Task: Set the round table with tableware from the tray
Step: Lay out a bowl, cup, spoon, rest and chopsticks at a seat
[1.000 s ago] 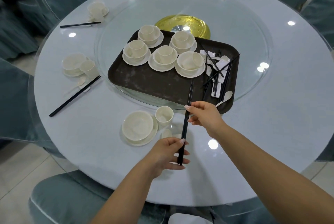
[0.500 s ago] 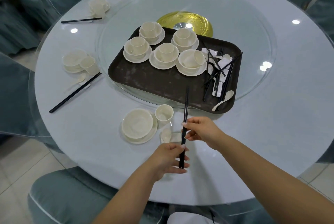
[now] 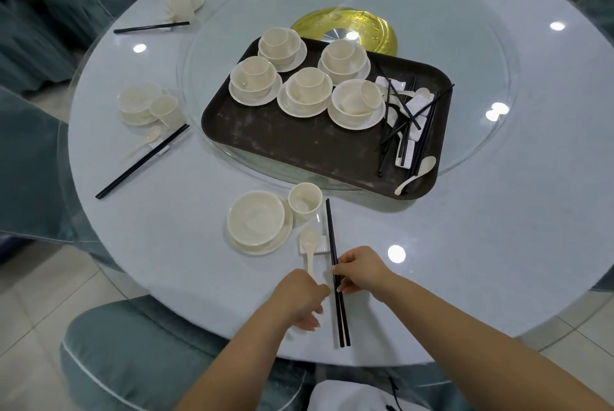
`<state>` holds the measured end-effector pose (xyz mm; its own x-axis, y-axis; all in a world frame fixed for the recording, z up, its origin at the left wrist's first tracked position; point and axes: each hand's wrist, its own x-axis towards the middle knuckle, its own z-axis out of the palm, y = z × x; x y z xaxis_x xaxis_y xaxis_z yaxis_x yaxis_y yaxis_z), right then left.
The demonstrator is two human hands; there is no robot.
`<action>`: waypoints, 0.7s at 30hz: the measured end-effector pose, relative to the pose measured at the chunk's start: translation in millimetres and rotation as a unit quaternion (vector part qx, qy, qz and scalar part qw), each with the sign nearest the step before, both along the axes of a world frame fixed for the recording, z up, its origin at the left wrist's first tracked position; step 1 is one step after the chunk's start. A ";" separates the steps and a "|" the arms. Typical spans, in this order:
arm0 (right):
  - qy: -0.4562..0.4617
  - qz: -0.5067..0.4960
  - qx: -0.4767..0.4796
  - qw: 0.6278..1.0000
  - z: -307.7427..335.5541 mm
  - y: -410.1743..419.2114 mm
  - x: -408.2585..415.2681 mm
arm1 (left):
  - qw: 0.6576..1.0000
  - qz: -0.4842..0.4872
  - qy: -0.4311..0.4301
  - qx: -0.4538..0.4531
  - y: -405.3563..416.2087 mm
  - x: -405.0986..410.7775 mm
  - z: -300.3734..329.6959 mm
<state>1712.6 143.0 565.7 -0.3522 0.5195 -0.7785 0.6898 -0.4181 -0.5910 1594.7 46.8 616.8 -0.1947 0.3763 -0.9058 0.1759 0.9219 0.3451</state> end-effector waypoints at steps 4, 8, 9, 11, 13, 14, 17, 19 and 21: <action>-0.023 0.005 0.021 0.999 -6.6 -5.9 -3.0 | 0.999 -0.015 0.030 -0.013 -1.7 -1.4 -1.5; -0.027 -0.009 0.035 0.999 -7.2 -6.6 -8.1 | 1.000 -0.004 0.017 0.003 -5.5 -1.7 -2.1; -0.029 -0.016 0.037 0.999 -7.3 -6.4 -8.6 | 1.000 0.000 0.015 0.010 -6.5 -1.9 -2.0; -0.033 -0.026 0.036 0.998 -7.1 -5.3 -8.7 | 1.000 0.001 0.019 0.019 -7.4 -1.9 -1.9; -0.033 -0.027 0.030 0.999 -6.3 -4.1 -8.7 | 0.999 -0.001 0.034 0.032 -7.4 -2.4 -2.6; -0.034 -0.027 0.026 0.999 -5.6 -4.0 -8.9 | 0.998 -0.001 0.043 0.039 -7.3 -2.8 -2.8; -0.034 -0.027 0.022 0.999 -4.6 -4.4 -9.6 | 0.997 0.010 0.059 0.055 -5.9 -4.1 -5.0; -0.035 -0.025 0.025 0.999 -4.6 -4.9 -10.0 | 0.996 0.012 0.066 0.065 -5.0 -4.7 -6.5; -0.034 -0.026 0.027 0.999 -5.2 -5.4 -10.0 | 0.995 0.014 0.071 0.075 -4.5 -5.6 -8.3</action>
<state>1702.6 137.6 560.5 -0.2707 0.5772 -0.7704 0.7074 -0.4235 -0.5658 1589.2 42.3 608.5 -0.3293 0.4973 -0.8027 0.2074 0.8674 0.4523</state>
